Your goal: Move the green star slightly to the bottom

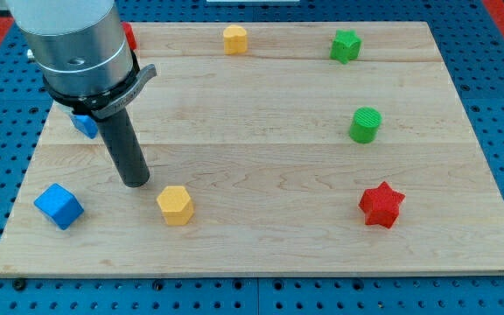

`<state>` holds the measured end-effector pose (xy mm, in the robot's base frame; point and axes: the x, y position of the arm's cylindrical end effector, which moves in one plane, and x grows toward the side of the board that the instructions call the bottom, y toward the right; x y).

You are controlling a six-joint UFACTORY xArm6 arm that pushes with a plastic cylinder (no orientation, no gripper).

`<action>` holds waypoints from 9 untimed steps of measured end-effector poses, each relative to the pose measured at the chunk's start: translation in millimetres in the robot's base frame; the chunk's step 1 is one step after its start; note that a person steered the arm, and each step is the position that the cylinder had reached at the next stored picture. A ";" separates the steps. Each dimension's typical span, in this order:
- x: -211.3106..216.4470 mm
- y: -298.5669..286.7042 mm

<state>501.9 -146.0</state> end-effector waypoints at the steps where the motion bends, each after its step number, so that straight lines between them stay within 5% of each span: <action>1: 0.0 0.0; 9: -22.6 -29.8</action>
<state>479.3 -175.8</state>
